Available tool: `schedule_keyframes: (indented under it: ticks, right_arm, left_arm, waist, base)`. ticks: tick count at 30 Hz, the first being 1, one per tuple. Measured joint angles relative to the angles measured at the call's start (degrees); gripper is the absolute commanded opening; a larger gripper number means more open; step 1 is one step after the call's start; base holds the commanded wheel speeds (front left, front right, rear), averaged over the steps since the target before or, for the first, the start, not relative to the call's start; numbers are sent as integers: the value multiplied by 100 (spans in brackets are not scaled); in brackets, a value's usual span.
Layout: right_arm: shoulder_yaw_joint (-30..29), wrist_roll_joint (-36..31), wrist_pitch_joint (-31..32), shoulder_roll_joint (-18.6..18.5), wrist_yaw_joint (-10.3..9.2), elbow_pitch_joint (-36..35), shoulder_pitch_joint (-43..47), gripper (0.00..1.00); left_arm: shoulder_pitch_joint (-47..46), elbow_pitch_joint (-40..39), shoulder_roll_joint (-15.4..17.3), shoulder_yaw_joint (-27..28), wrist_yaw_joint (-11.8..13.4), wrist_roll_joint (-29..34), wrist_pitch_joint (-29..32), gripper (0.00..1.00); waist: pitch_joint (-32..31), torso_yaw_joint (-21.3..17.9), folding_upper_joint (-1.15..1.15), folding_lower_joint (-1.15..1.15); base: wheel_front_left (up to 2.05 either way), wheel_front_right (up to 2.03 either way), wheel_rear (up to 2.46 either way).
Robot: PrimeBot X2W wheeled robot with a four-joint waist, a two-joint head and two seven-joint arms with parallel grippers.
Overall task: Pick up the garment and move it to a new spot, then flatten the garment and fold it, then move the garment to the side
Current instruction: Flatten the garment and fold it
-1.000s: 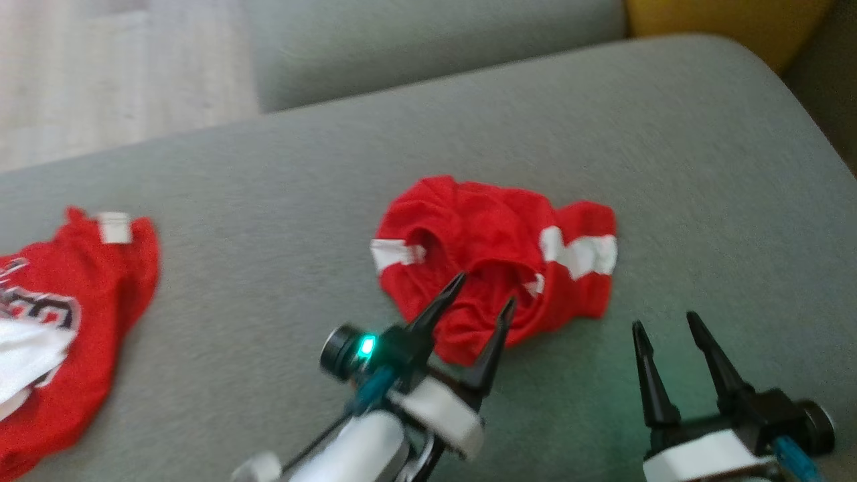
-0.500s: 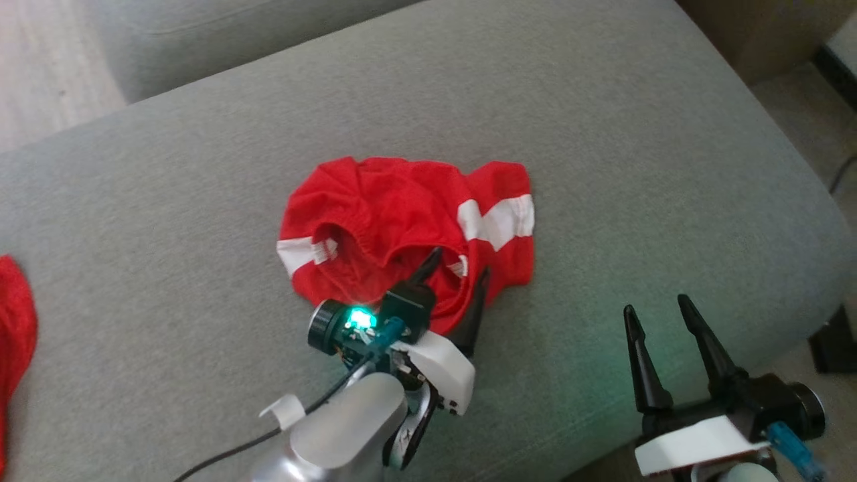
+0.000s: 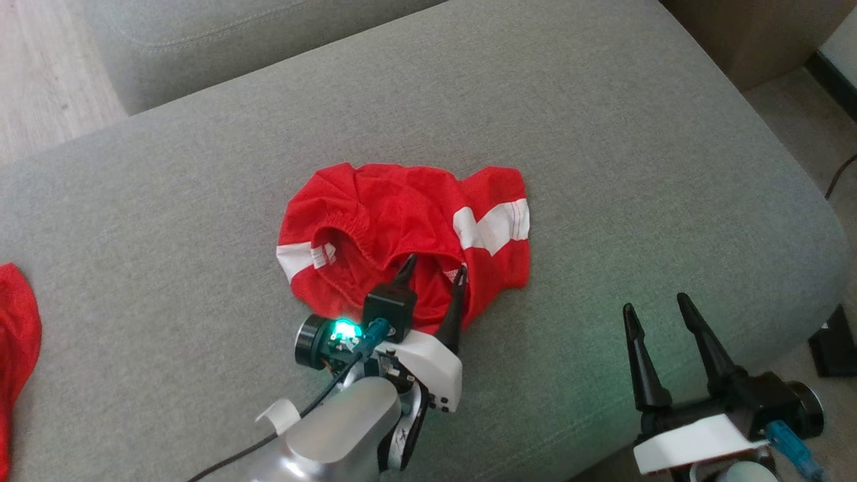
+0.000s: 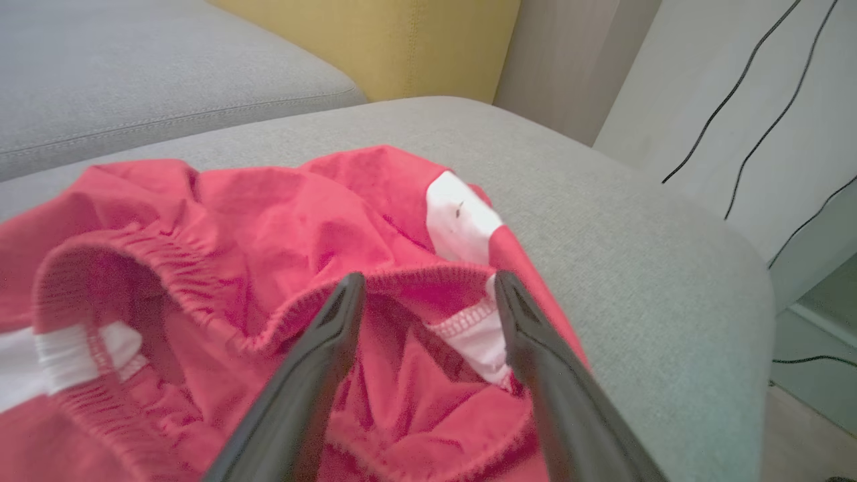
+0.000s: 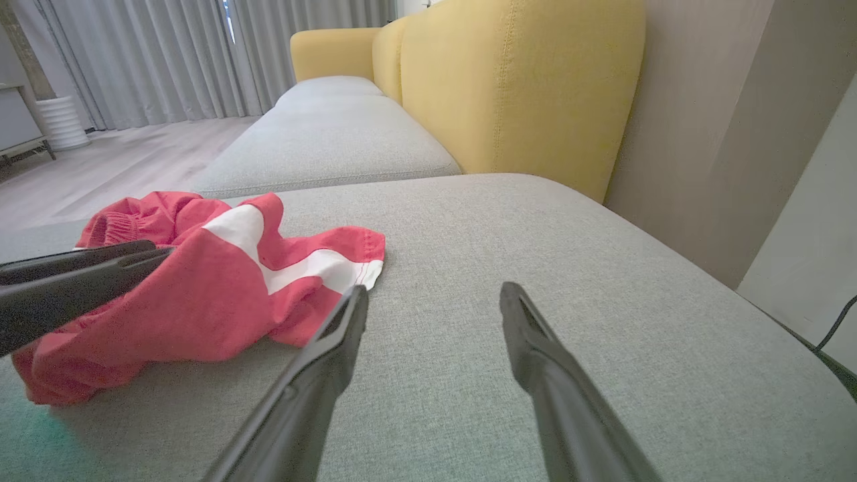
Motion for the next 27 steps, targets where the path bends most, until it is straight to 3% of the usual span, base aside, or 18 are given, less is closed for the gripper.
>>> schedule_keyframes:
  ticks: [5, 22, 23, 24, 25, 26, 27]
  right_arm:
    - [26, 0, 0, 1, 0, -4, -1, 100]
    - [27, 44, 0, 11, 0, 0, -4, 100]
    - [27, 44, 0, 11, 0, 0, -5, 100]
    - [27, 44, 0, 13, 0, 0, -6, 100]
    - [26, 44, 0, 13, 0, 0, -8, 100]
    - [26, 44, 0, 14, 0, 0, -10, 100]
    - [26, 44, 0, 14, 0, 0, -12, 100]
  left_arm:
    - [-143, 212, -1, -280, 156, -32, 63, 100]
    - [-425, 124, 0, -1028, 281, -175, 369, 98]
    - [-433, 181, 0, -1039, 286, -175, 371, 88]
    - [-446, 246, 0, -1055, 285, -169, 372, 56]
    - [-461, 296, 0, -1073, 282, -166, 372, 33]
    - [-487, 346, 0, -1099, 275, -164, 366, 0]
    - [-509, 361, 3, -1102, 220, -159, 324, 0]
  waist:
    - [34, -28, 0, 0]
    - [121, -79, 0, 0]
    - [128, -83, 0, 0]
    - [134, -86, 0, 0]
    - [139, -89, 0, 0]
    - [142, -92, 0, 0]
    - [146, -94, 0, 0]
  base:
    - [0, 0, 0]
    - [0, 0, 0]
    - [0, 0, 0]
    - [0, 0, 0]
    - [0, 0, 0]
    - [0, 0, 0]
    - [0, 0, 0]
